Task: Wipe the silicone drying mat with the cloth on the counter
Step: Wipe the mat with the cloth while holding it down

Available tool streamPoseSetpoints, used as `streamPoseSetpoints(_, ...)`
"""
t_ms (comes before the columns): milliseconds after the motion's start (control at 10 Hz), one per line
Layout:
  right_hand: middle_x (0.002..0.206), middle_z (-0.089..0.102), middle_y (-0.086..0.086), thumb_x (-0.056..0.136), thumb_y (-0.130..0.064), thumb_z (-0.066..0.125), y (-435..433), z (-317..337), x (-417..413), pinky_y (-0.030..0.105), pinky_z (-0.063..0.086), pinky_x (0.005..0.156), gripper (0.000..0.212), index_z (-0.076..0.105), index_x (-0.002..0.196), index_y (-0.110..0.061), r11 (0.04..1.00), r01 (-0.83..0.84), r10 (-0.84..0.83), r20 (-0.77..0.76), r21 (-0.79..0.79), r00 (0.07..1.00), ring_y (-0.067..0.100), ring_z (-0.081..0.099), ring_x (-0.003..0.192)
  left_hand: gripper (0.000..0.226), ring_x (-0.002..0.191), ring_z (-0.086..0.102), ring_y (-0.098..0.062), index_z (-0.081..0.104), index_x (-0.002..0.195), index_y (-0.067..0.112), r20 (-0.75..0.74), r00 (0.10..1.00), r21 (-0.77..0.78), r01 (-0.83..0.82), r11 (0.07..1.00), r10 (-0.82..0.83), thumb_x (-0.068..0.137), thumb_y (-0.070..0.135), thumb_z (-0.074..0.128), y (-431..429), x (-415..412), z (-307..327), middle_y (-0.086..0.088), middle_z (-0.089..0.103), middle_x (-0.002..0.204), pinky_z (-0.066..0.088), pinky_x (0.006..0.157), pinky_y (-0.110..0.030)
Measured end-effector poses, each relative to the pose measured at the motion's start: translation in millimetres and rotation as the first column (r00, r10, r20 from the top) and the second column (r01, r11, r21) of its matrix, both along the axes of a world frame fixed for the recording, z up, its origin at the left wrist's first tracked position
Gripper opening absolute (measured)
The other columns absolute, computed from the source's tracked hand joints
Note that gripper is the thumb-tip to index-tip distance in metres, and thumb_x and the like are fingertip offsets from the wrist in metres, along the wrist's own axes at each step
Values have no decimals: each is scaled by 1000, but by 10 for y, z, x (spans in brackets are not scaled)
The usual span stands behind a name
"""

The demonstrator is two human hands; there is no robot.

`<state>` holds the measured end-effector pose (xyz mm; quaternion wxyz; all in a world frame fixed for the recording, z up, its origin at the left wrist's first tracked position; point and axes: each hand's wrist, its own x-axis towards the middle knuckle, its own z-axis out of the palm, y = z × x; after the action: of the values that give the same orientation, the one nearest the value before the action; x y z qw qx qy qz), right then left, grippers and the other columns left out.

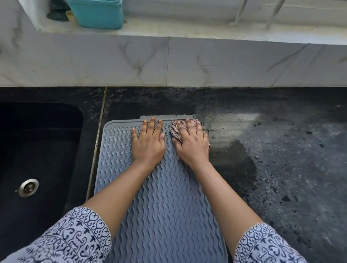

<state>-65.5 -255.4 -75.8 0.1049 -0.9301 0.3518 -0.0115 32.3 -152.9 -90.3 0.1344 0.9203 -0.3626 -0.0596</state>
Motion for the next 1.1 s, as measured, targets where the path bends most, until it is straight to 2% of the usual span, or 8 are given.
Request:
streamPoseSetpoints(300, 131, 52, 15, 88, -7, 49, 560, 227, -554, 41, 45, 82, 46, 46, 134, -9, 994, -3, -5, -70, -109, 998, 37, 47, 104, 52, 148, 4, -17, 15, 151, 30, 2, 1000, -6, -7, 1000, 7, 100, 38, 21, -1, 3, -16, 5, 8, 160, -5, 115, -52)
streamPoseSetpoints(400, 128, 50, 5, 93, -13, 43, 705, 436, -880, 35, 44, 82, 40, 43, 133, -16, 999, -16, 24, -163, 50, 986, 30, 42, 106, 53, 148, 2, -17, 12, 152, 30, 2, 1000, 0, -4, 1000, 4, 100, 38, 20, 6, 6, -21, 5, 6, 161, -6, 114, -52)
streamPoseSetpoints(500, 107, 60, 2, 92, -16, 41, 575, 621, -814, 36, 41, 79, 29, 53, 118, -21, 979, 75, -70, -34, 188, 997, 25, 48, 98, 53, 148, 1, -17, 11, 152, 30, -3, 1000, -4, 9, 1000, -9, 100, 39, 20, 15, 10, -26, 5, 4, 161, -7, 114, -52)
streamPoseSetpoints(600, 136, 47, 4, 95, -30, 39, 318, 451, -344, 41, 34, 93, 43, 40, 138, -28, 977, 125, -141, 84, 170, 986, 26, 39, 115, 53, 148, 3, -17, 15, 152, 30, 1, 1000, -18, 1, 1000, -1, 100, 38, 22, 8, 21, -29, 5, 8, 160, -7, 114, -53)
streamPoseSetpoints(700, 156, 18, 4, 93, -53, 35, 198, 121, -11, 52, 11, 111, 55, 29, 144, -33, 995, 95, -95, 6, 31, 995, 32, 13, 142, 52, 148, 4, -17, 16, 151, 30, 10, 1000, -23, 1, 1000, -1, 100, 38, 23, 4, 12, -32, 5, 10, 160, -5, 115, -53)
streamPoseSetpoints(800, 152, 30, 6, 91, -52, 41, 136, -19, -28, 50, 20, 109, 56, 36, 141, -29, 996, 80, -79, 24, -28, 997, 35, 19, 140, 52, 148, 4, -17, 16, 151, 30, 13, 1000, -26, -5, 1000, 5, 100, 38, 23, -2, 17, -45, 5, 10, 160, -5, 115, -53)
streamPoseSetpoints(1000, 112, 63, 12, 81, -7, 59, 388, 101, -324, 43, 48, 76, 39, 59, 120, -9, 992, -9, 19, 76, -129, 997, 35, 52, 97, 53, 148, 3, -17, 15, 151, 31, 7, 1000, -20, -3, 1000, 3, 99, 38, 23, 2, 18, -57, 5, 9, 160, -6, 114, -54)
streamPoseSetpoints(1100, 105, 62, 8, 81, -5, 60, 710, 278, -703, 37, 49, 67, 36, 60, 117, -10, 992, -48, 49, 5, -113, 999, 30, 52, 88, 53, 148, 2, -18, 13, 151, 31, 2, 1000, -14, 7, 1000, -7, 100, 39, 21, 9, 23, -50, 5, 7, 160, -5, 115, -55)
